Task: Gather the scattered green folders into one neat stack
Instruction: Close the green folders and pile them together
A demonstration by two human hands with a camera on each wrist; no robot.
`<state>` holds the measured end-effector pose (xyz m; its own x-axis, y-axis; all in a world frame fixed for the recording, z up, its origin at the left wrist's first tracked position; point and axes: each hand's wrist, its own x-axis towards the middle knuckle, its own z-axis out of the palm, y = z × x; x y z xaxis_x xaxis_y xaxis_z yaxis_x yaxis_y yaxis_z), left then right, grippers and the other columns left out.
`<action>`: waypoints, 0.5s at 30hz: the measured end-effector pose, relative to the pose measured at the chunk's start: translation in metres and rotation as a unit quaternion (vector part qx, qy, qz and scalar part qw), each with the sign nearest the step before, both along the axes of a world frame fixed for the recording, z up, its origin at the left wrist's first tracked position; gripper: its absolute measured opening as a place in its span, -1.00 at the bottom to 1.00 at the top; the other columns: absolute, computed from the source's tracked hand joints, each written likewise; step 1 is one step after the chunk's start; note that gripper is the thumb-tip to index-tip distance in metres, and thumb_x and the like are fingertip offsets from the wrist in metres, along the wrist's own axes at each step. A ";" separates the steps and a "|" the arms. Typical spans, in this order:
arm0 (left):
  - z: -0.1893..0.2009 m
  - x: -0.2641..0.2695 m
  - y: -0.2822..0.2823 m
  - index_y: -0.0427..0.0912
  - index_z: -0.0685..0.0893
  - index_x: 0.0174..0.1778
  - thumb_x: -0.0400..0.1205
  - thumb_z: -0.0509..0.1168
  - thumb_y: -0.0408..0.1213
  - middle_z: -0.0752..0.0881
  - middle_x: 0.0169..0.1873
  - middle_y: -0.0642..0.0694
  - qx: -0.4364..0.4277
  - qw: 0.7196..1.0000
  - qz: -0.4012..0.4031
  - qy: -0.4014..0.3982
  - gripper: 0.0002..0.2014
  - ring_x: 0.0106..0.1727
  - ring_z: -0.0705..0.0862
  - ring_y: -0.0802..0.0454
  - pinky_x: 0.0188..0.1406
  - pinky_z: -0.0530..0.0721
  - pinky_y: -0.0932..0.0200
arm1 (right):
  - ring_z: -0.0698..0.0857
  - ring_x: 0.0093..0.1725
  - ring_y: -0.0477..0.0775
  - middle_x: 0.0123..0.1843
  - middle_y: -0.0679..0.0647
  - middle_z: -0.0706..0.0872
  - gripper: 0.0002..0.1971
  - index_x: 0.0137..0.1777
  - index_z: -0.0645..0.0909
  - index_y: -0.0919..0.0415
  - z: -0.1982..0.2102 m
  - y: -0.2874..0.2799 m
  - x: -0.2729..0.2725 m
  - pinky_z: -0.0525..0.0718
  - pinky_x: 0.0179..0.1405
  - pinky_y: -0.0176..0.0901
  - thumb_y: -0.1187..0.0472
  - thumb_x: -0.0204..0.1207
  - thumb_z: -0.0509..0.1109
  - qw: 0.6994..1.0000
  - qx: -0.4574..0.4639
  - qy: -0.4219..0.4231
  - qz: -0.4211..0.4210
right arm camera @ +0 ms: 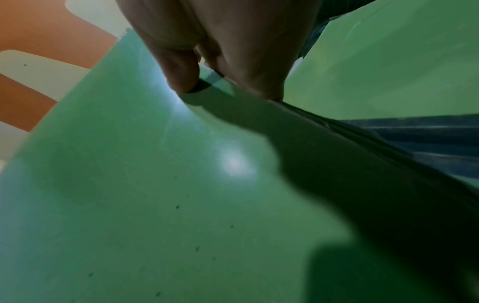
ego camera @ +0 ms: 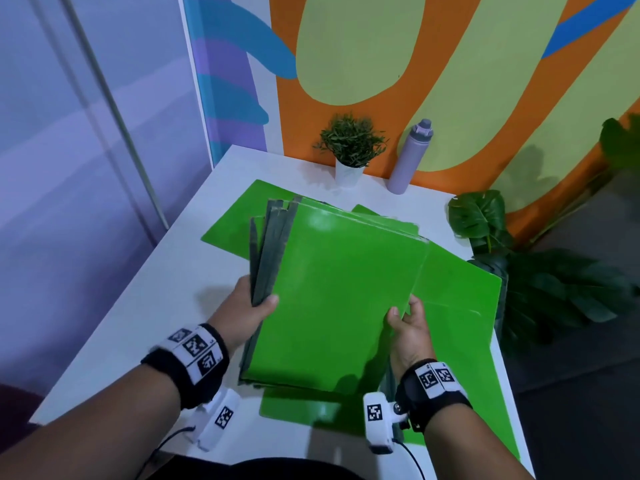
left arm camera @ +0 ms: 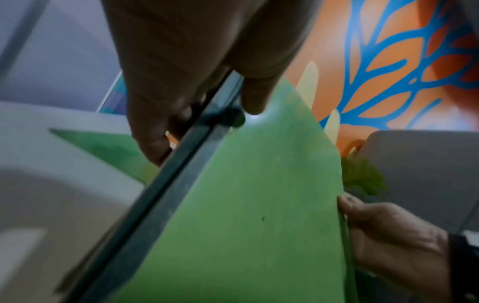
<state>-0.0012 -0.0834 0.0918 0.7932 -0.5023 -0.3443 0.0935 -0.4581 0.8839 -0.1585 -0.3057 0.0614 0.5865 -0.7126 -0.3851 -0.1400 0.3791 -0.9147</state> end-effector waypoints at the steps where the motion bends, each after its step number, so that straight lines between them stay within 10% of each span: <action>1: -0.010 -0.003 0.002 -0.05 0.42 0.24 0.64 0.25 -0.14 0.64 0.05 -0.13 0.026 0.999 0.026 -0.007 -0.72 0.14 0.63 -0.20 0.20 0.60 -0.18 | 0.20 0.61 0.21 0.68 0.18 0.10 -0.40 0.55 0.23 -0.15 -0.001 0.001 0.000 0.15 0.51 0.37 0.35 0.59 0.25 1.000 -0.010 0.000 0.013; 5: -0.030 -0.002 0.010 -0.16 0.43 0.23 0.69 0.14 -0.27 0.58 -0.17 -0.20 0.071 0.988 0.134 -0.025 -0.79 -0.22 0.56 -0.11 -0.33 0.47 0.08 | 0.44 0.46 0.15 0.51 0.07 0.41 -0.38 0.59 0.18 -0.05 -0.026 -0.002 -0.013 0.39 0.49 0.14 0.23 0.58 0.30 0.960 -0.157 0.165 0.161; 9: -0.048 0.005 0.019 -0.29 0.41 0.28 0.69 0.13 -0.33 0.55 -0.23 -0.17 0.095 0.976 0.195 0.013 -0.74 -0.29 0.53 -0.04 -0.39 0.43 0.08 | 0.46 0.38 0.32 0.47 0.23 0.38 -0.27 0.57 0.16 -0.08 -0.080 0.010 -0.056 0.44 0.45 0.10 -0.07 0.43 0.38 0.788 -0.288 0.468 0.278; 15: -0.073 0.009 0.026 -0.40 0.36 0.46 0.71 0.11 -0.33 0.54 -0.18 -0.20 0.123 0.966 0.206 0.101 -0.59 -0.22 0.52 -0.11 -0.23 0.53 0.03 | 0.25 0.47 0.24 0.65 0.07 0.05 -0.27 0.62 -0.02 -0.15 -0.104 0.020 -0.092 0.46 0.41 0.27 0.21 0.54 0.25 0.718 -0.371 0.479 0.343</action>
<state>0.0082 -0.0571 0.0187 0.8126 -0.0418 -0.5813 0.4711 -0.5400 0.6974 -0.2508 -0.2861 -0.0424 0.6161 -0.6006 -0.5096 -0.7610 -0.6207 -0.1886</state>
